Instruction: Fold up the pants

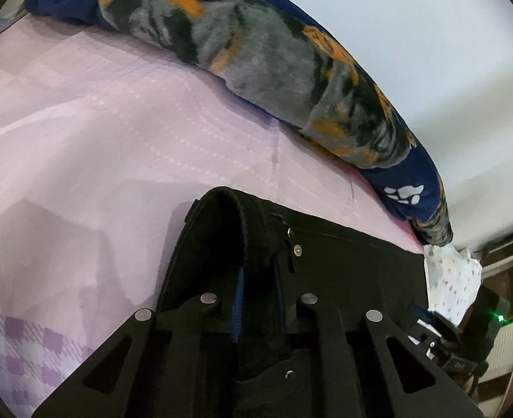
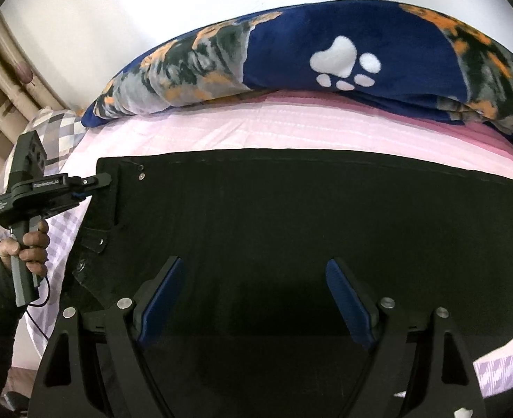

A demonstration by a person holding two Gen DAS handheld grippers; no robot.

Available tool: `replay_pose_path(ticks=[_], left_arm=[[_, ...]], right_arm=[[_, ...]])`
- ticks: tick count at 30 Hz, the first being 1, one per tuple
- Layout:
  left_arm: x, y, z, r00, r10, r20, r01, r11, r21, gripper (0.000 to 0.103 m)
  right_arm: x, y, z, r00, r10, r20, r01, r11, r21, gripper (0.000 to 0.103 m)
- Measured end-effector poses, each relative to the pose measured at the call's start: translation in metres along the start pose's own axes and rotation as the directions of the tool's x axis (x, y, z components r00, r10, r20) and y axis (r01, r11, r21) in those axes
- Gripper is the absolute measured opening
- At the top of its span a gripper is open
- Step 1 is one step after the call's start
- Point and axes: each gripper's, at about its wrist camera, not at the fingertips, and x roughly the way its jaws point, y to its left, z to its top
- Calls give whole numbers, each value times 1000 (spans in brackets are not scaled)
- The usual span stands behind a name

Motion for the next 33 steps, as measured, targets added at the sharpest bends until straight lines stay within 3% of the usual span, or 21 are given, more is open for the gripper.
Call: replay_pose_path(ticks=[16, 22, 25, 28, 33], left_arm=[[20, 13, 27, 998, -67, 1, 67, 995, -79, 15], [-9, -11, 17, 994, -57, 88, 57, 998, 4, 8], [-32, -31, 9, 986, -95, 135, 86, 994, 70, 8], [-54, -46, -1, 977, -127, 172, 103, 984, 143, 8], [-73, -63, -15, 965, -150, 217, 104, 973, 208, 8]], right_arm=[[21, -10, 7, 1000, -6, -8, 6, 1000, -13, 81], [24, -20, 24, 1000, -18, -20, 15, 993, -116, 81], [20, -29, 41, 998, 54, -42, -62, 977, -205, 81], [20, -36, 63, 994, 77, -81, -98, 948, -304, 80], [23, -53, 105, 979, 142, -146, -186, 914, -361, 80]])
